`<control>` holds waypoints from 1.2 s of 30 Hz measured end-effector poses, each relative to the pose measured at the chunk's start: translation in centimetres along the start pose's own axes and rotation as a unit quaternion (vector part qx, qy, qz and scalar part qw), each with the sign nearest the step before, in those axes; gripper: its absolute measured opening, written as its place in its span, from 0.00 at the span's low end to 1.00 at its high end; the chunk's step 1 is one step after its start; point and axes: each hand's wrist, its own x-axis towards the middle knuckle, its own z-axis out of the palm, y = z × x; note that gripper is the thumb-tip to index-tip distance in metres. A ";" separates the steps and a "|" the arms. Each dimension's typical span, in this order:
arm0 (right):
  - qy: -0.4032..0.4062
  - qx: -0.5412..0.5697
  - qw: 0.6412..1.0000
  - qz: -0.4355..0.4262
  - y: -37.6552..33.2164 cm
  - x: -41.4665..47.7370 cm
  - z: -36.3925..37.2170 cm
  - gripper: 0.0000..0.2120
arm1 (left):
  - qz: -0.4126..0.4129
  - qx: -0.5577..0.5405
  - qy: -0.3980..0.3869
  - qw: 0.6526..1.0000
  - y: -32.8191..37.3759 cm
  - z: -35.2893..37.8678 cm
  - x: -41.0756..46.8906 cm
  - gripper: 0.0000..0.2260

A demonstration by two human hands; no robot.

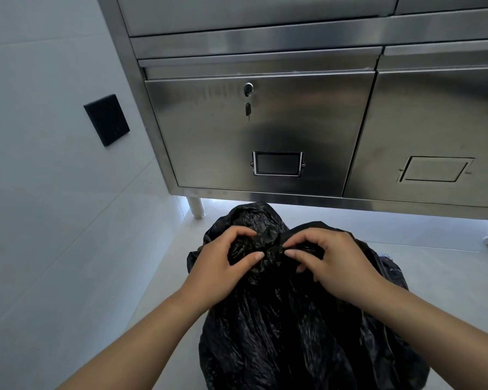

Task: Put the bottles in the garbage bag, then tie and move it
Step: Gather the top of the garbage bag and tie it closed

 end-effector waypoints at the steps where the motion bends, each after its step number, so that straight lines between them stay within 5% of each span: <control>1: 0.006 0.004 1.000 0.003 0.1 0.1 0.0 0.06 | -0.002 0.006 -0.013 1.000 -0.2 -0.4 -0.2 0.11; 7: 0.009 0.029 0.999 0.017 0.4 0.8 0.3 0.06 | 0.026 0.090 0.016 0.995 -1.7 -2.1 -0.7 0.06; 19: 0.035 -0.023 0.999 -0.005 0.9 0.6 1.0 0.05 | 0.052 0.272 -0.097 0.956 -2.8 -2.0 -1.1 0.11; 26: 0.018 0.009 0.999 0.028 0.6 0.3 1.1 0.05 | 0.059 0.286 -0.107 0.950 -3.3 -2.9 -1.0 0.10; 36: 0.060 0.142 0.987 0.051 -0.3 0.6 0.7 0.07 | 0.085 0.191 0.013 0.978 -1.6 -3.3 -1.2 0.05</control>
